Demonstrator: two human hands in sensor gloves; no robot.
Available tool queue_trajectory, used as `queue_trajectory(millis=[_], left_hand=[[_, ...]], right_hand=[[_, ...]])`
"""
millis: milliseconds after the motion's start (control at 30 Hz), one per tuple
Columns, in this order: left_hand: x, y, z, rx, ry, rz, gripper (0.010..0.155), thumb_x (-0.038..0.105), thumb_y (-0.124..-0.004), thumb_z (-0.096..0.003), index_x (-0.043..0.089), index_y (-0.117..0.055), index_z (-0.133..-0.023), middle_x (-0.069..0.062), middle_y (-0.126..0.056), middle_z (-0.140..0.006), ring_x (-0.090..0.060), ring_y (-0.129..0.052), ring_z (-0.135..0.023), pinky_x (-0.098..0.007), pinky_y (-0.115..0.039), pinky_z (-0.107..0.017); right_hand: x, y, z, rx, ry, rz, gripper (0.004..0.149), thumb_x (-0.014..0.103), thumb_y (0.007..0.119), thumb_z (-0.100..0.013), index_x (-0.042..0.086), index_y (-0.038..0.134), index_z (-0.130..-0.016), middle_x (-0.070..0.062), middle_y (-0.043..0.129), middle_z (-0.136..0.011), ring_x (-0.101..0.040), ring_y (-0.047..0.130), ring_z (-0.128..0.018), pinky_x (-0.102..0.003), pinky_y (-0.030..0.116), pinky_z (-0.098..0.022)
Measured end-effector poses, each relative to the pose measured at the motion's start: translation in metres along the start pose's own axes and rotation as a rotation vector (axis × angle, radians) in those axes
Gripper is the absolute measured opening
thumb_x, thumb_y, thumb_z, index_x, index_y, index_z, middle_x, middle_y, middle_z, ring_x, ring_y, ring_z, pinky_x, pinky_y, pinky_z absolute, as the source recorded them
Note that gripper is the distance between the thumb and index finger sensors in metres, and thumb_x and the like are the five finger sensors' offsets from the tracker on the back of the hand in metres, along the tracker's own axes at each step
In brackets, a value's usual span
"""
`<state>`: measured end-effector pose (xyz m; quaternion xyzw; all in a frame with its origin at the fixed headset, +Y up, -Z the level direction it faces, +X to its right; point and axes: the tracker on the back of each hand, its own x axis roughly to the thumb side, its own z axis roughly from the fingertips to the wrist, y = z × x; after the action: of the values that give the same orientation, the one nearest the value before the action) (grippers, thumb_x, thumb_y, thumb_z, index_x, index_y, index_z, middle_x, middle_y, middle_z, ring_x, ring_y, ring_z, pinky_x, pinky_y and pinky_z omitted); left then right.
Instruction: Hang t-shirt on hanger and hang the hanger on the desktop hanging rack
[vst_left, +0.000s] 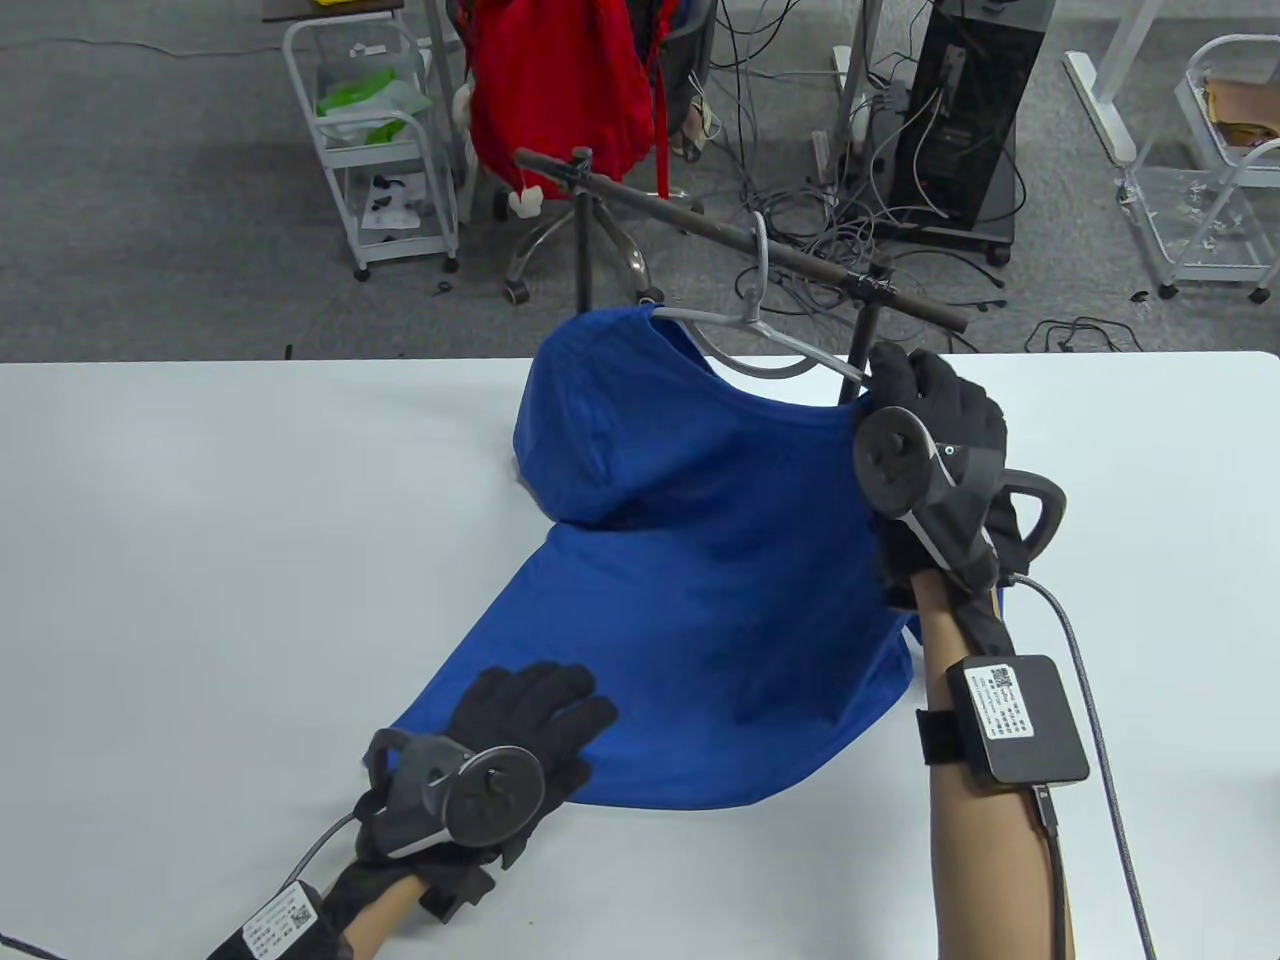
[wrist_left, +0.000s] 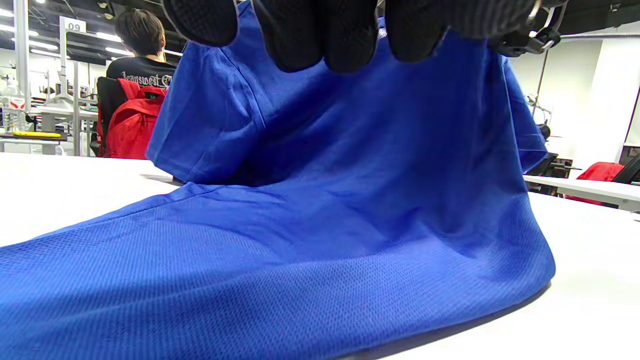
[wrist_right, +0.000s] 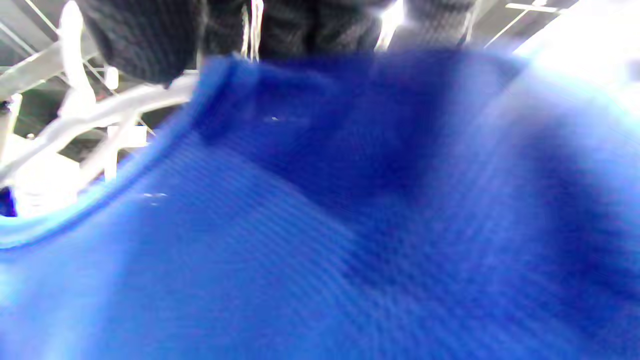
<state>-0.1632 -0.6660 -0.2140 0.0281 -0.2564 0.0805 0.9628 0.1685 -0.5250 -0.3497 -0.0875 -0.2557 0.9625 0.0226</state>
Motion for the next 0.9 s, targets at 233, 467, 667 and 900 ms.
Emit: queue_trajectory(millis=[233,467,667,900], left_hand=[[-0.003,0.0,-0.001,0.012,0.032,-0.012,0.064,0.059,-0.065,-0.0441,0.053,-0.054,-0.107,0.012,-0.059,-0.123,-0.018,-0.064,-0.115,-0.056,-0.055,-0.086],[-0.012,0.004,-0.002,0.072,0.086,-0.003,0.068,0.059,-0.065,-0.0439,0.052,-0.047,-0.109,0.011,-0.053,-0.125,-0.018,-0.059,-0.117,-0.056,-0.053,-0.087],[-0.014,0.001,-0.004,0.075,0.106,-0.011,0.073,0.062,-0.064,-0.0431,0.053,-0.039,-0.111,0.012,-0.046,-0.127,-0.018,-0.054,-0.119,-0.055,-0.05,-0.088],[-0.009,-0.01,-0.007,0.018,0.107,-0.021,0.078,0.065,-0.063,-0.0423,0.053,-0.031,-0.112,0.014,-0.04,-0.129,-0.016,-0.049,-0.122,-0.054,-0.048,-0.09]], right_hand=[[0.012,-0.028,0.045,-0.074,-0.148,-0.013,0.072,0.053,0.07,-0.047,0.031,0.045,-0.111,-0.004,0.041,-0.12,-0.034,0.054,-0.111,-0.06,0.054,-0.08],[0.034,-0.021,0.136,0.11,-0.358,-0.129,0.078,0.055,0.068,-0.049,0.026,0.036,-0.114,-0.008,0.037,-0.123,-0.038,0.051,-0.114,-0.063,0.053,-0.08],[0.044,0.021,0.197,0.277,-0.451,-0.187,0.082,0.058,0.065,-0.05,0.024,0.029,-0.115,-0.012,0.029,-0.123,-0.043,0.045,-0.114,-0.064,0.051,-0.079],[0.049,0.046,0.224,0.208,-0.5,-0.146,0.079,0.058,0.064,-0.048,0.026,0.032,-0.113,-0.012,0.034,-0.121,-0.04,0.049,-0.113,-0.062,0.053,-0.079]])
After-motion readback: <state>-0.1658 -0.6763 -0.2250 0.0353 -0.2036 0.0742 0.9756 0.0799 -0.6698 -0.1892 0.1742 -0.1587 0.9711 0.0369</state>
